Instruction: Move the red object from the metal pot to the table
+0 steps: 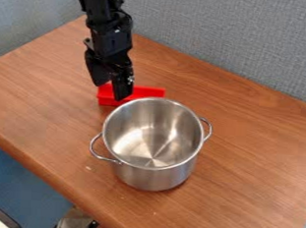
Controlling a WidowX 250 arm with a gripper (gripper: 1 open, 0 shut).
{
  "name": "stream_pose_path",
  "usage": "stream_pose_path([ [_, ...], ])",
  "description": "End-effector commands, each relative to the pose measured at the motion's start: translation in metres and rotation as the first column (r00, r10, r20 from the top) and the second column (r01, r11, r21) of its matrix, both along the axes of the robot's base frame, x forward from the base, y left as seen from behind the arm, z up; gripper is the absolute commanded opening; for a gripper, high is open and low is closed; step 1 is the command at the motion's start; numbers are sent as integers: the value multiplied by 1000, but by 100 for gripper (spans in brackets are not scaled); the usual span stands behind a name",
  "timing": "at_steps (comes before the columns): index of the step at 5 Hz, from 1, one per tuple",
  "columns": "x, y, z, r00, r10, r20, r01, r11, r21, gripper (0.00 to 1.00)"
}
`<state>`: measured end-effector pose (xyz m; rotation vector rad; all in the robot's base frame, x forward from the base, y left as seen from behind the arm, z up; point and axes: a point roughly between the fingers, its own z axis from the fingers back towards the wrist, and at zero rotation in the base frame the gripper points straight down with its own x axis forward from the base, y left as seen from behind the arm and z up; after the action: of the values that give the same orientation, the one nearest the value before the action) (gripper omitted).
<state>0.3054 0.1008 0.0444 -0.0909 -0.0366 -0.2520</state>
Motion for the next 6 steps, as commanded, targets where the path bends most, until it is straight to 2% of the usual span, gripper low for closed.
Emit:
stream_pose_path([
  [1, -2, 17, 0, 999, 46, 11, -46, 998, 44, 100],
  [2, -4, 27, -4, 997, 75, 9, -76, 994, 74, 100],
  [4, 11, 34, -29, 983, 180, -45, -177, 982, 61, 100],
  [6, 6, 34, -70, 993, 103, -60, -97, 991, 94, 100],
])
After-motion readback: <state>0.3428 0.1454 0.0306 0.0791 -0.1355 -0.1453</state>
